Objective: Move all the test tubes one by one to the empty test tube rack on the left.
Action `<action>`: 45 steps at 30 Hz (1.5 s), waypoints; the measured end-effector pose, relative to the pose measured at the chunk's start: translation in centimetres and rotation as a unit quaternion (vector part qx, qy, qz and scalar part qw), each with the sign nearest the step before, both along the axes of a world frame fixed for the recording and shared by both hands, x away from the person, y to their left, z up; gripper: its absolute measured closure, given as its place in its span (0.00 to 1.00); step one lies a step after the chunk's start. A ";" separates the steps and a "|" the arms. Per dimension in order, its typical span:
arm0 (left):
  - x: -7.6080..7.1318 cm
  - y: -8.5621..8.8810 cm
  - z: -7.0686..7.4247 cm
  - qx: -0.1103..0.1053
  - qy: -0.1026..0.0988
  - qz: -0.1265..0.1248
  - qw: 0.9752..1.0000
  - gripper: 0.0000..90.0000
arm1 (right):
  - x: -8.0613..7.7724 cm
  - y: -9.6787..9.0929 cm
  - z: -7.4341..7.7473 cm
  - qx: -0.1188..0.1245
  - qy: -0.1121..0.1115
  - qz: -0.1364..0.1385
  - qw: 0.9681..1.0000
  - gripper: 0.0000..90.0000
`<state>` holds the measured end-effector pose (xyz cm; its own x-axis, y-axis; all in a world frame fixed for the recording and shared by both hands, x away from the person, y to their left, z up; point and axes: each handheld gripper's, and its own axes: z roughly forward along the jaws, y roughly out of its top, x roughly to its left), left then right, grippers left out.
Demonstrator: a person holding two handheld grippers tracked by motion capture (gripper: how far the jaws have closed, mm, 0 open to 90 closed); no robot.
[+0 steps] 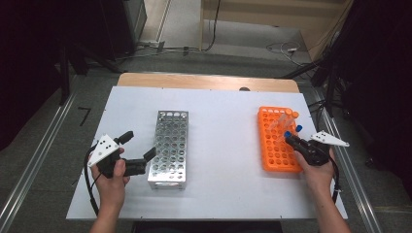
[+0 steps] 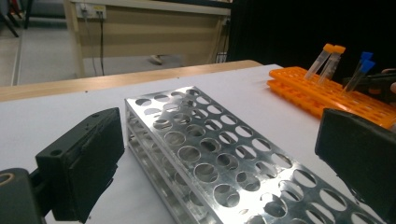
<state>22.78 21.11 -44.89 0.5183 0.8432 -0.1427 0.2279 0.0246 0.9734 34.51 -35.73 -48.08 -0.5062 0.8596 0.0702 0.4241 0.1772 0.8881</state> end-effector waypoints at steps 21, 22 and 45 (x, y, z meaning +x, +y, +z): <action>-0.2 -2.5 2.0 -0.010 0.003 -0.060 0.998 0.01 | -5.2 1.3 3.9 0.024 -0.024 0.047 0.998 0.83; -0.2 -2.7 2.1 -0.008 0.004 -0.062 0.998 0.01 | -5.2 1.3 3.9 0.024 -0.024 0.047 0.998 0.83; 2.2 -9.2 3.6 0.013 0.021 -0.133 0.991 0.02 | -6.0 10.5 5.2 0.035 -0.020 0.186 0.982 0.83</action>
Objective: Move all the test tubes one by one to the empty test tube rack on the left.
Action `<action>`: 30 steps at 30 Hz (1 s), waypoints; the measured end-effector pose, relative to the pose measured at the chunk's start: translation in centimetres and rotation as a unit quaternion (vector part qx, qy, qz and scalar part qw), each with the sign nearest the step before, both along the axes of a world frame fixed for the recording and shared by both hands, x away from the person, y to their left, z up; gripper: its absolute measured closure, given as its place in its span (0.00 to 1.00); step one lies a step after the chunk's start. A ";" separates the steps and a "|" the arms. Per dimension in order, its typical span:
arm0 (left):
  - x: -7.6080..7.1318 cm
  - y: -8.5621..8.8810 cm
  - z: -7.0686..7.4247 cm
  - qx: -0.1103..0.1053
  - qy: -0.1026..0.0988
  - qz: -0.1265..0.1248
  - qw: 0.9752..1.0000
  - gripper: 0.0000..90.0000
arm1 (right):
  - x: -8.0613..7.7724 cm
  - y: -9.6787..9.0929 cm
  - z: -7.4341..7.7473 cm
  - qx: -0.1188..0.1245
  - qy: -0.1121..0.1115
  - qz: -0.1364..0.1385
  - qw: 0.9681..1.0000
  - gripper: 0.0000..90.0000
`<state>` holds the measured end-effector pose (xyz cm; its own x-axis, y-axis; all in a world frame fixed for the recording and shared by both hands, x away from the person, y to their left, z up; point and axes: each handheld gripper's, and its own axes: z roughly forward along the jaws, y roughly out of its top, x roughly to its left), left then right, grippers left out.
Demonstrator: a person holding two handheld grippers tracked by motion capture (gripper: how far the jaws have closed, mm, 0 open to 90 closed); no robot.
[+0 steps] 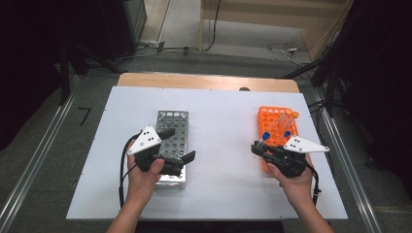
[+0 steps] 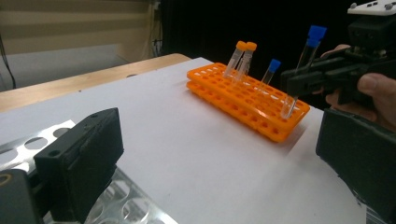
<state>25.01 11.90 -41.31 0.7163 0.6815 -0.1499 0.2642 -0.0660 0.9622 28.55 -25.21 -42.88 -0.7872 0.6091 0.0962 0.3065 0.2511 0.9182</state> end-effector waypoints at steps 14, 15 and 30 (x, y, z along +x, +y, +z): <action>1.6 -4.7 -0.3 -0.001 0.037 -0.055 0.998 0.15 | -0.3 4.4 -0.9 -0.006 0.012 0.079 0.997 0.83; 1.4 -5.1 -0.3 0.002 0.037 -0.054 0.998 0.18 | -0.5 4.7 -1.0 -0.007 0.013 0.084 0.996 0.83; 0.8 -7.6 -0.7 0.005 0.047 -0.118 0.992 0.53 | -1.8 6.9 -1.5 -0.020 0.023 0.121 0.992 0.83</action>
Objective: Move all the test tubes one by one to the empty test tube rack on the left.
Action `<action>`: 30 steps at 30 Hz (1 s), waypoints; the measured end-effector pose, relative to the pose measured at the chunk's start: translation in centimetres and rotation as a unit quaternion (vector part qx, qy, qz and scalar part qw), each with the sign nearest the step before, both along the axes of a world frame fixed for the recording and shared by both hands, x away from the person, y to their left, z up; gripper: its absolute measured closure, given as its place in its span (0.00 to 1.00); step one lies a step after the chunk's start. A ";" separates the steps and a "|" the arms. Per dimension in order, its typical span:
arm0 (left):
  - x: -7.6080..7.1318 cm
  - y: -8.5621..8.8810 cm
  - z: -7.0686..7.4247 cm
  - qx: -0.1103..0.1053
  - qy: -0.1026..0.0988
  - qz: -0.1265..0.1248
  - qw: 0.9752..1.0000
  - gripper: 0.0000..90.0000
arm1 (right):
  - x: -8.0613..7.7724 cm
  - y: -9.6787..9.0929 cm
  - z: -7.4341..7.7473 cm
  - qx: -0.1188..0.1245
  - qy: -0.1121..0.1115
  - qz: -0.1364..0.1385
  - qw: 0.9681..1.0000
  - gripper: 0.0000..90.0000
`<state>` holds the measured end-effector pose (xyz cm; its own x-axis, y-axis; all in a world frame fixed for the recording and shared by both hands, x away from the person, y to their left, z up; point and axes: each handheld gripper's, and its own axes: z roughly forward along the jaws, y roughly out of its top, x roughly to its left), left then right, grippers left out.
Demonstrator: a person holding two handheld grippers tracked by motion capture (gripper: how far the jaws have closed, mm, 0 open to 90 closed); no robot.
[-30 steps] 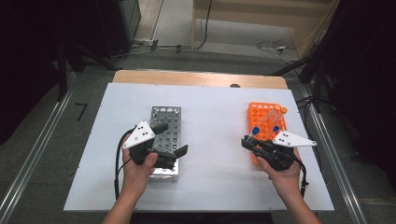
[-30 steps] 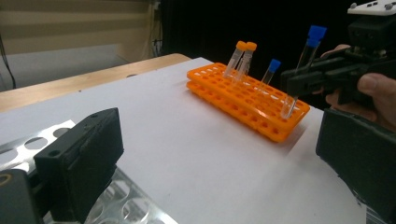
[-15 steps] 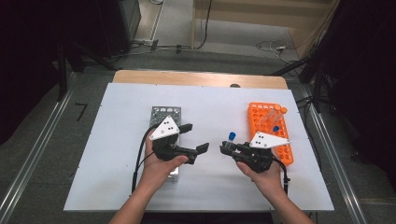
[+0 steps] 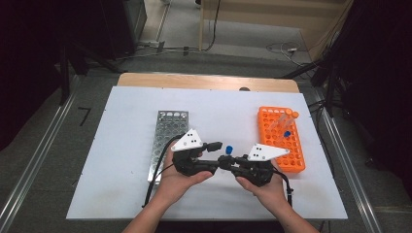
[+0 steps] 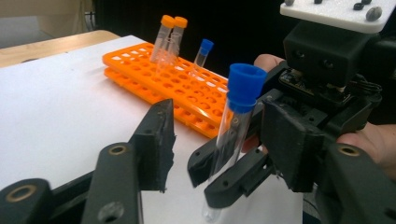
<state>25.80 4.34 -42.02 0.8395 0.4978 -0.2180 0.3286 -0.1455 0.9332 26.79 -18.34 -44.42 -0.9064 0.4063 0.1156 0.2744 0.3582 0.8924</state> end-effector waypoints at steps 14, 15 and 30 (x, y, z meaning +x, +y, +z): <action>-0.2 -0.5 0.0 0.009 -0.006 -0.024 1.000 0.85 | -0.3 0.4 -0.1 -0.005 0.000 0.013 1.000 0.83; -0.3 -0.5 0.0 0.011 -0.008 -0.022 1.000 0.85 | -0.3 0.4 -0.1 -0.003 0.002 0.014 1.000 0.83; 0.4 1.7 1.1 -0.008 -0.013 0.007 1.000 0.86 | -0.4 -0.9 0.0 0.010 -0.002 0.006 1.000 0.48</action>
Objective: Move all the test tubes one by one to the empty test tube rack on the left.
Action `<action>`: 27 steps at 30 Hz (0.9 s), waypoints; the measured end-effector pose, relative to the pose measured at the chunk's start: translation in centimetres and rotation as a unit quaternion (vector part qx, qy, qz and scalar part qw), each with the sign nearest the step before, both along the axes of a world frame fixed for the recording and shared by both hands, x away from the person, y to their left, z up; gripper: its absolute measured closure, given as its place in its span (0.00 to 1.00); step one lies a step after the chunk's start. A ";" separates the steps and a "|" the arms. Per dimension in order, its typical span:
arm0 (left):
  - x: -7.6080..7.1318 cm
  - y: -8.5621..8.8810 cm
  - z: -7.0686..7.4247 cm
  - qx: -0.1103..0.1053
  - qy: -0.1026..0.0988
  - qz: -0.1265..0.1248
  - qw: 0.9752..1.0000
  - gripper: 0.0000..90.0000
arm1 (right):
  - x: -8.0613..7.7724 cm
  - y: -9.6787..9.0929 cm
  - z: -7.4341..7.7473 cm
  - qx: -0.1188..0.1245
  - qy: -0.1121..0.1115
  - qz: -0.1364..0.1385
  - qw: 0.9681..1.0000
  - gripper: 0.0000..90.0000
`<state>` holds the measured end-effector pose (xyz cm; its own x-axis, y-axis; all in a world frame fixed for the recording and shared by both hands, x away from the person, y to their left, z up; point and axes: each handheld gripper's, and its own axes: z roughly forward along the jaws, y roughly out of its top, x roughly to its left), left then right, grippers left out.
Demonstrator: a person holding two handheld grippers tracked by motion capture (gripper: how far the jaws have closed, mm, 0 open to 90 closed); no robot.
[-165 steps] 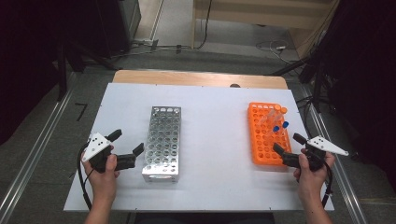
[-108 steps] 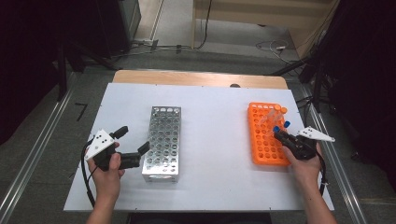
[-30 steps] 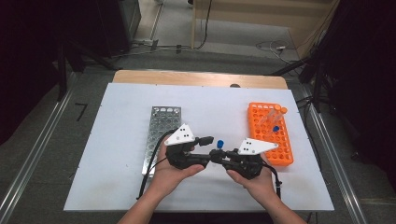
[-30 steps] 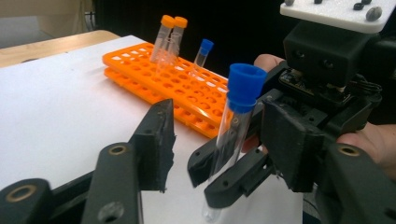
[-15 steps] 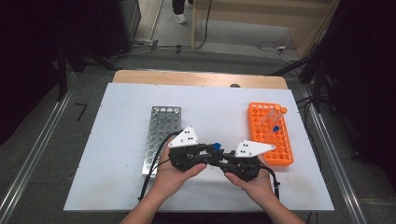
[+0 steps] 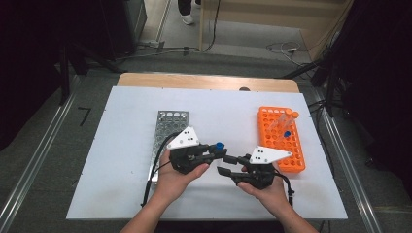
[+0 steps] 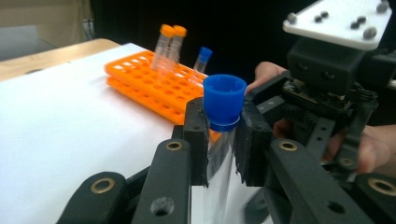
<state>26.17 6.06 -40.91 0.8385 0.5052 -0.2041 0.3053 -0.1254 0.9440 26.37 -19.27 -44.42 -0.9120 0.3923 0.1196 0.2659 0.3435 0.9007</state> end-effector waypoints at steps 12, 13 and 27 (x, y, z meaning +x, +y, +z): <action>1.3 3.5 0.9 -0.004 -0.008 0.050 0.999 0.86 | 0.0 -3.0 0.4 -0.002 -0.001 -0.052 0.999 0.00; 1.4 3.8 1.0 -0.005 -0.009 0.055 0.998 0.86 | -0.1 -3.4 0.3 0.001 0.002 -0.054 0.999 0.00; 3.5 6.3 2.1 -0.011 -0.021 0.094 0.995 0.86 | -0.2 -7.6 -0.2 -0.007 -0.011 -0.089 0.996 0.00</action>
